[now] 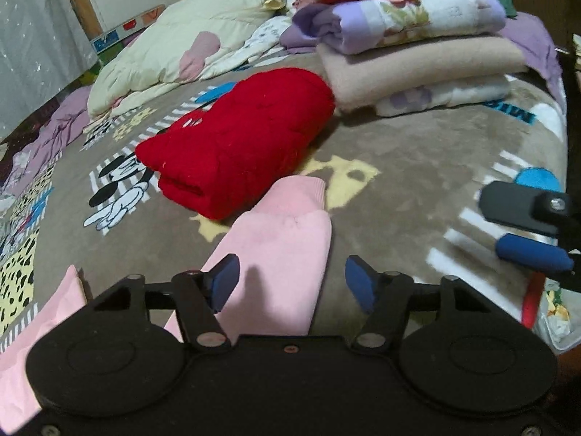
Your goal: Fold clothes
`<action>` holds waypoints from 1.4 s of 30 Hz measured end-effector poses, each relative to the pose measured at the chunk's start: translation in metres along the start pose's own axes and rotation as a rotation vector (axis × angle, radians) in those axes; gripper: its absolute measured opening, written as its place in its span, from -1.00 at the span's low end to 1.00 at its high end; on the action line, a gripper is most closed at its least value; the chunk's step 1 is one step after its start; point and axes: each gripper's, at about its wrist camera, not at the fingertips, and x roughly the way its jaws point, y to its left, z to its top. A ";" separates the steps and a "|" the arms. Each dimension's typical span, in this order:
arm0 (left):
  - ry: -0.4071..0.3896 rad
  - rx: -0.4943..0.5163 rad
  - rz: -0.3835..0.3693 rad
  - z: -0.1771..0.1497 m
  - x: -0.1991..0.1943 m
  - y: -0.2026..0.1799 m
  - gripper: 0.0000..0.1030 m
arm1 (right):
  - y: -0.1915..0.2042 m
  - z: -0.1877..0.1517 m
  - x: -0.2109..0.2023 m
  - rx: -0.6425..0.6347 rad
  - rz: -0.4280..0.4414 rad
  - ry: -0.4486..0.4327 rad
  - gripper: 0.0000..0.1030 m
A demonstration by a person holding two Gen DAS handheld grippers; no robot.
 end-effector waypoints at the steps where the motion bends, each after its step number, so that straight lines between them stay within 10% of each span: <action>1: 0.007 -0.003 0.005 0.002 0.003 -0.001 0.16 | -0.001 0.000 -0.001 0.004 -0.001 -0.002 0.45; 11: 0.066 0.052 0.078 0.019 0.031 -0.024 -0.28 | -0.018 0.014 0.009 0.014 0.006 0.011 0.46; 15: 0.082 0.019 0.073 0.022 0.028 -0.019 -0.89 | -0.022 0.012 0.006 -0.009 0.003 0.019 0.48; 27: -0.135 -0.350 -0.066 -0.005 -0.074 0.095 -0.94 | 0.008 -0.021 0.005 -0.286 0.207 0.211 0.50; 42: -0.233 -0.717 0.028 -0.112 -0.167 0.241 -0.94 | 0.058 -0.139 -0.004 -0.931 0.268 0.426 0.49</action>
